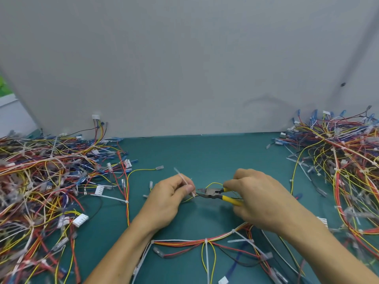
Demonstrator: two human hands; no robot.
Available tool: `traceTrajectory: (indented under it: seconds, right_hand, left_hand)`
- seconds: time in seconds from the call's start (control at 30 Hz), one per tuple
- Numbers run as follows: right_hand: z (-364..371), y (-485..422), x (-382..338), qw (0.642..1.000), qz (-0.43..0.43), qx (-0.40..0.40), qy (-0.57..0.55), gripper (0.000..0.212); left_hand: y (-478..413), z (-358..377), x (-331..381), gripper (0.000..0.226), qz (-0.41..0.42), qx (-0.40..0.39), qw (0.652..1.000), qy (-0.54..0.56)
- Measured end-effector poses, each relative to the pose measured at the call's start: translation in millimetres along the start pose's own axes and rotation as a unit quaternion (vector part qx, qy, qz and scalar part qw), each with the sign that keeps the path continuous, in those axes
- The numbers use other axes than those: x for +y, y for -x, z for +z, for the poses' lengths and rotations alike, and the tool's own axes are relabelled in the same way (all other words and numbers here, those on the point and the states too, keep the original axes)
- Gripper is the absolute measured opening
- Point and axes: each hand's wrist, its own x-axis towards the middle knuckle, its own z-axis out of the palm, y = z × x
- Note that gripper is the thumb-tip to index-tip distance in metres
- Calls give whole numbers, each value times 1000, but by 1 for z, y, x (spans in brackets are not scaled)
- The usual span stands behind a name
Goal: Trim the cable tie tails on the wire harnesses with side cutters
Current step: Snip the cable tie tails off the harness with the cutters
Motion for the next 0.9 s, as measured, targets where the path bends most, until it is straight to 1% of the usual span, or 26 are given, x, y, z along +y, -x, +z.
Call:
traceTrajectory:
  seconds: [0.07,0.17,0.4,0.6,0.73,0.9]
  right_hand:
    - [0,0,-2,1000,-6,-3,17,30]
    - [1,-1,-3,1000,-7,-6,25,28]
    - [1,0,-5,1000,-10,-16,18,22]
    - [0,0,-2,1000,-13,-24,9,22]
    - [-1,1,-3,999,-17,-32,-4,7]
    - [1,1,-5,999,-20,-44,-3,16]
  left_hand:
    - [0,0,-1,15,1,-6,999,36]
    - [0,1,-2,18,7,-12,999,41]
    - [1,2,-6,27,39,-9,999,-32]
    - [1,4,-8,22,40,-20,997,-58]
    - [1,4,-7,21,44,-27,996,-77]
    - [2,3,-6,19,51,-34,995,-84]
